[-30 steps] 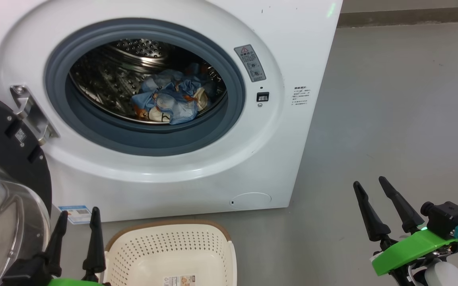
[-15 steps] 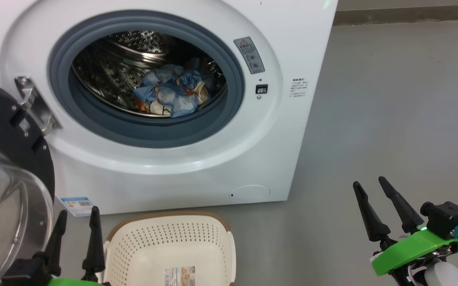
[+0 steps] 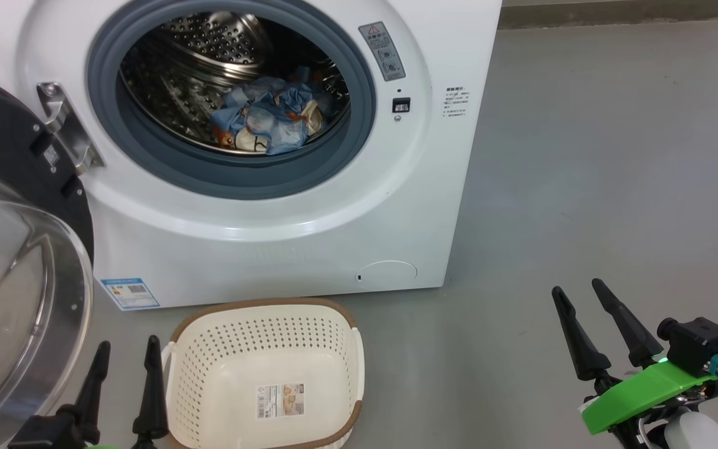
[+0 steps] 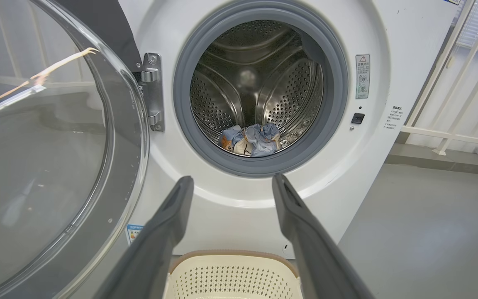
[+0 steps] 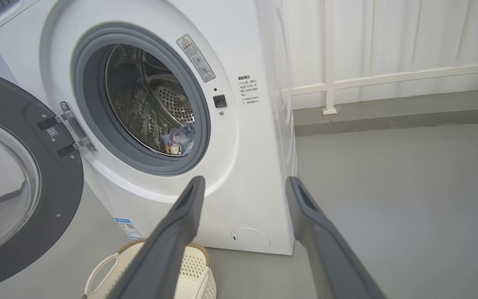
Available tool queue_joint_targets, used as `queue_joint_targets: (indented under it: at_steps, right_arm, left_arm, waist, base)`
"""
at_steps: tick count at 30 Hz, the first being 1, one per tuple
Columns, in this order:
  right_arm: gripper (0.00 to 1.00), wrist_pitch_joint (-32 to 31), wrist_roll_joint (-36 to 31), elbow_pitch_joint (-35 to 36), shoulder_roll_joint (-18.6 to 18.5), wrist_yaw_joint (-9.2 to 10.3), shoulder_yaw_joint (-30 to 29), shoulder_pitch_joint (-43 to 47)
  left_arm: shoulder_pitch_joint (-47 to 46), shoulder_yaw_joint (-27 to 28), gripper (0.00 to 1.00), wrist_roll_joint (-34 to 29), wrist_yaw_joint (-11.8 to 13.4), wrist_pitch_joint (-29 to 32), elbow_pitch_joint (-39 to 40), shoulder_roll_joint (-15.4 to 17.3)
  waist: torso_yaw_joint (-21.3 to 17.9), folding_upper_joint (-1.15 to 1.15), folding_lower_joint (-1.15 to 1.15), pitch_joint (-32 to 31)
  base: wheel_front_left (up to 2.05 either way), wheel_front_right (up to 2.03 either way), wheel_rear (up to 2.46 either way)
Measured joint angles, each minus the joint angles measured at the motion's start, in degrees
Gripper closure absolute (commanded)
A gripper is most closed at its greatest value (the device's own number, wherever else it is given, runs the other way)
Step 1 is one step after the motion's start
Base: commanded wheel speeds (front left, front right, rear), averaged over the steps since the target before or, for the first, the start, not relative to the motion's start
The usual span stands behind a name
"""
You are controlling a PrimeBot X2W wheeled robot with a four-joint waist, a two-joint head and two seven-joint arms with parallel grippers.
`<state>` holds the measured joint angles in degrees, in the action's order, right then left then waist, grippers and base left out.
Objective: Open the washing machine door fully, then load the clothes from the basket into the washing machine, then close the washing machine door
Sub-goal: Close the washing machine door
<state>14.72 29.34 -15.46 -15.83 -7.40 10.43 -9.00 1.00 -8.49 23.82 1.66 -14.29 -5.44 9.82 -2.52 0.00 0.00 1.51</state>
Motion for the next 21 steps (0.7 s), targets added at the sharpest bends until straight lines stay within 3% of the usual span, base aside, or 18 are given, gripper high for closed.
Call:
queue_joint_targets:
  at_steps: [21]
  right_arm:
    - [0.00, 0.0, 0.0, -0.2, -0.1, 0.00, 0.2, 0.0]
  left_arm:
    - [0.0, -0.3, 0.00, 0.0, 0.0, 0.0, -0.2, 0.0]
  waist:
    - [0.3, 0.00, 0.00, -0.2]
  base:
    - [0.00, 0.00, 0.00]
